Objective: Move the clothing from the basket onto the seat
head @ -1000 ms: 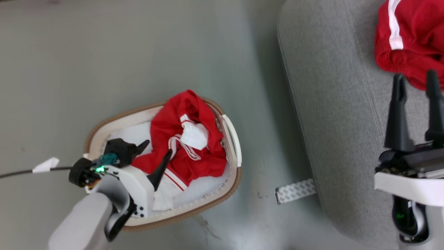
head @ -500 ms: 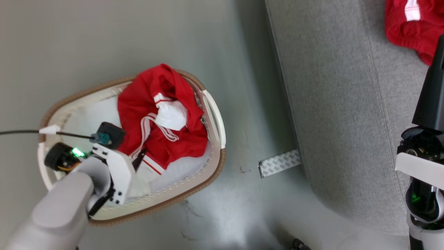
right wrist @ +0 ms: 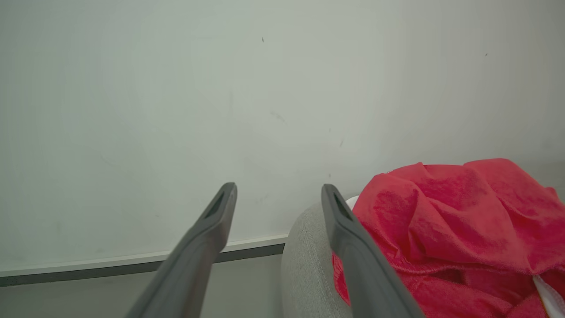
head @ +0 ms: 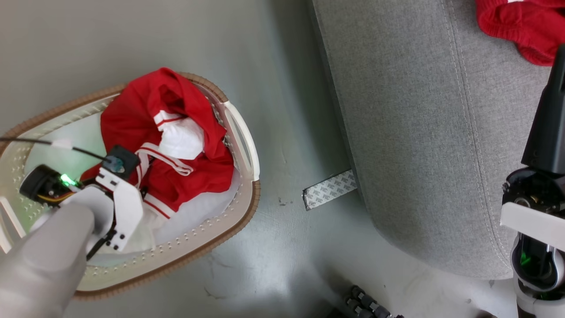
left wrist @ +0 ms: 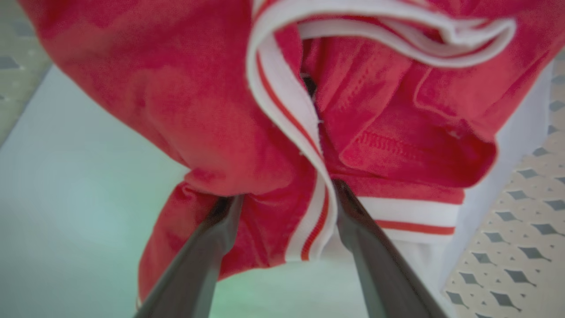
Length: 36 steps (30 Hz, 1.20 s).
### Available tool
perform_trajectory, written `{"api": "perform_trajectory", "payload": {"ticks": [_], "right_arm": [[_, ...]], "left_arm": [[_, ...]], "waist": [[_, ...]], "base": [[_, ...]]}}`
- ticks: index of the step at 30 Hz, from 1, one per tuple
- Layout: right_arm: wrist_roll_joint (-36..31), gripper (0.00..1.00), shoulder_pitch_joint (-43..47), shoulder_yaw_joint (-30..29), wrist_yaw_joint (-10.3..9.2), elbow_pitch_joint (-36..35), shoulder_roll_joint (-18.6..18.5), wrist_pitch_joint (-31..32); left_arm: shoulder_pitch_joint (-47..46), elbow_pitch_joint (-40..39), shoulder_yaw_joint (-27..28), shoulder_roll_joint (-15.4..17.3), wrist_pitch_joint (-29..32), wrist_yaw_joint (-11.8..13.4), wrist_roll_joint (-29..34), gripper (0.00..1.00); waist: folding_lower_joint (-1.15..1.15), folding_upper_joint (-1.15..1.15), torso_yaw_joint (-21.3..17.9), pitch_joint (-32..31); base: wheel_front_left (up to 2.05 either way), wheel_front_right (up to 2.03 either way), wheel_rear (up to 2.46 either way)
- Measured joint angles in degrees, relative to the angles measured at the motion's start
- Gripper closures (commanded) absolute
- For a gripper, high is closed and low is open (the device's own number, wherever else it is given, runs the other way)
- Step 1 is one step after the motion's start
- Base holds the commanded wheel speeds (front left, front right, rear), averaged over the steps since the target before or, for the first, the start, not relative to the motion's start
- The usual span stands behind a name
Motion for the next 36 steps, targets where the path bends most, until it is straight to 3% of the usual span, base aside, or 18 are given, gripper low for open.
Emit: {"api": "perform_trajectory", "payload": {"ticks": [5,8,18,22,28,36], "right_arm": [[0.0,0.0,1.6,-0.3,0.0,-0.5,0.0,0.0],[0.0,0.0,2.2,-0.3,0.0,-0.6,0.0,0.0],[-0.2,0.0,1.4,0.6,0.0,0.5,0.0,0.0],[-2.2,0.0,0.9,-0.3,0.0,1.8,0.0,0.0],[-5.8,0.0,1.3,-2.4,0.0,4.0,0.1,0.0],[-7.8,0.0,4.2,-3.6,0.0,8.1,0.1,0.0]], "left_arm": [[-2.0,3.2,-1.9,-0.7,1.5,0.5,2.0,0.0],[-2.5,4.7,-2.0,-1.2,1.3,0.4,1.7,1.0],[-2.6,6.8,-1.7,-2.1,-3.8,-0.1,-1.2,1.0],[-1.5,6.2,-1.3,-4.9,-7.2,-0.3,-3.4,1.0],[1.4,2.7,-2.6,-9.5,-14.4,-0.4,-7.0,1.0],[4.8,-4.8,-5.4,-11.8,-20.9,-0.5,-12.2,1.0]], "waist": [[0.0,0.0,-0.1,0.1],[0.0,0.0,-0.1,0.1],[0.0,0.0,-0.4,-1.6],[0.0,0.0,0.2,-3.9],[0.0,0.0,3.3,-10.1],[0.0,0.0,8.8,-20.7]], "base": [[0.01,0.01,0.01],[0.03,0.03,0.03],[0.0,0.0,0.0],[0.0,0.0,0.0],[0.0,0.0,0.0],[0.0,0.0,0.0]]}}
